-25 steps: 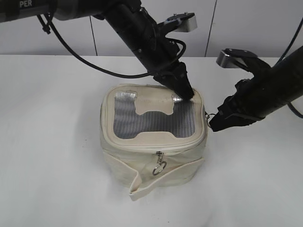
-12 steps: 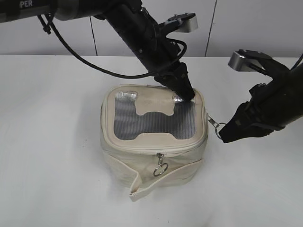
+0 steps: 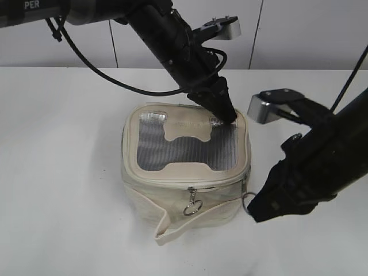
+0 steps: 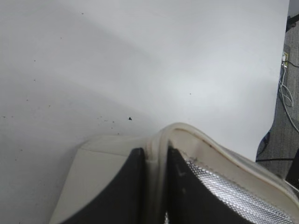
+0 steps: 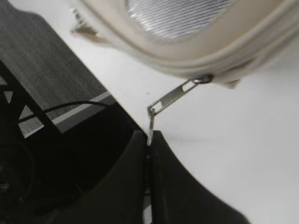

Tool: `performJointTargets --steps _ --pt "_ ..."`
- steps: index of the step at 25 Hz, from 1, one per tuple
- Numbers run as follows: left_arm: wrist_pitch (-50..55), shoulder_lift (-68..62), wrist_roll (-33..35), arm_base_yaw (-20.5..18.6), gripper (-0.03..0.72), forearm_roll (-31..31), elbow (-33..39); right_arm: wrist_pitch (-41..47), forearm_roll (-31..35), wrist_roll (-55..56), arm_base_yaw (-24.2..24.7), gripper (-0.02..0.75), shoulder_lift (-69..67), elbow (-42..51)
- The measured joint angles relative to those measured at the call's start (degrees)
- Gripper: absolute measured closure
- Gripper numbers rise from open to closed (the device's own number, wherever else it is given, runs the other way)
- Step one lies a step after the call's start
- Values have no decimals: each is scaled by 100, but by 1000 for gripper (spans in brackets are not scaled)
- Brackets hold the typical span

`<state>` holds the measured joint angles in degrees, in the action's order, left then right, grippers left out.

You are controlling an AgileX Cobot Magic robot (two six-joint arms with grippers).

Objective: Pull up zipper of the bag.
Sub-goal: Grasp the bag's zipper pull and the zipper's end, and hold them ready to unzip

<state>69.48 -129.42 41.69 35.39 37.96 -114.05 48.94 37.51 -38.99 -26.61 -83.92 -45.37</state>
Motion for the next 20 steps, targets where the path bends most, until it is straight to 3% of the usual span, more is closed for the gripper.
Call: performJointTargets --steps 9,15,20 --pt "65 0 -1 0 592 12 0 -947 464 174 -1426 733 24 -45" --pt "268 6 -7 18 593 18 7 -1188 607 112 -1960 733 -407 -597" --pt "334 10 -18 29 593 18 7 -1182 733 85 -2073 733 -782 -868"
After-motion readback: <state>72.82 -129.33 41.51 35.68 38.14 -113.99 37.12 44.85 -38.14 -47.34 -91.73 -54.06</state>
